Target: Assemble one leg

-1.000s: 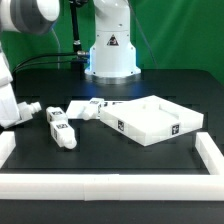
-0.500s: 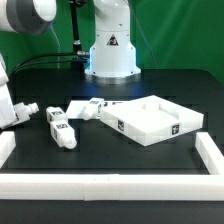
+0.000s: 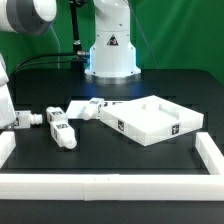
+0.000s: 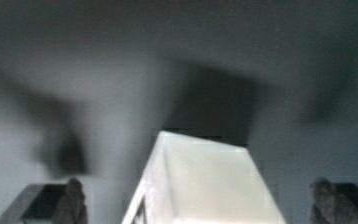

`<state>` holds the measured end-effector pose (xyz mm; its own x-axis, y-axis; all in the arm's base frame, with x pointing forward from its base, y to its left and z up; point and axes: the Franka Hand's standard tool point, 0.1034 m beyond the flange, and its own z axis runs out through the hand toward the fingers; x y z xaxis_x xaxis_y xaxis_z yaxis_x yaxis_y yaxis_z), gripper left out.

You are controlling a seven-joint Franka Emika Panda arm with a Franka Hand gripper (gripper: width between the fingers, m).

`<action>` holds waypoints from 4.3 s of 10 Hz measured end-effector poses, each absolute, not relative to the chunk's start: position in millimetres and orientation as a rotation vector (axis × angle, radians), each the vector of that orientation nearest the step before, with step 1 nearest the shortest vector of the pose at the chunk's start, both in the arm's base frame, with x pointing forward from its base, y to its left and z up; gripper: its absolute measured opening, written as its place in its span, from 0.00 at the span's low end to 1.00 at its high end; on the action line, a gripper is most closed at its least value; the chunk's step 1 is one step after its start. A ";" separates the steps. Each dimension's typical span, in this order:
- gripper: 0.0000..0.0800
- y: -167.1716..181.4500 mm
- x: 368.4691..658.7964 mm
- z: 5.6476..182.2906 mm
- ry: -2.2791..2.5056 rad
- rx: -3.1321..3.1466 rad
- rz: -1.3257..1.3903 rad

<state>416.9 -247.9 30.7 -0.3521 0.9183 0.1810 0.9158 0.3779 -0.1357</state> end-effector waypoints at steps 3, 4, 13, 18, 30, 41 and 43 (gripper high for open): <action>0.81 -212.8 431.2 78.5 -2.276 -1.923 0.052; 0.81 -195.3 441.5 82.1 -2.124 -2.103 0.075; 0.81 -143.7 474.7 88.3 -1.816 -2.439 0.082; 0.81 -45.5 516.0 86.8 -1.126 -2.826 0.087; 0.81 8.6 459.1 12.4 -0.969 -2.904 -0.049; 0.07 0.0 459.5 8.4 -0.983 -2.898 -0.031; 0.07 8.2 458.1 10.7 -0.776 -2.953 -0.014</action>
Offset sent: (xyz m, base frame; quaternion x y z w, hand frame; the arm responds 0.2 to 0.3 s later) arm 0.0274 0.0496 0.0277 0.0425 -0.0594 0.3005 0.9510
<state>458.1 8.2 10.7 0.8709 0.4904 0.0310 0.4912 -0.8671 -0.0831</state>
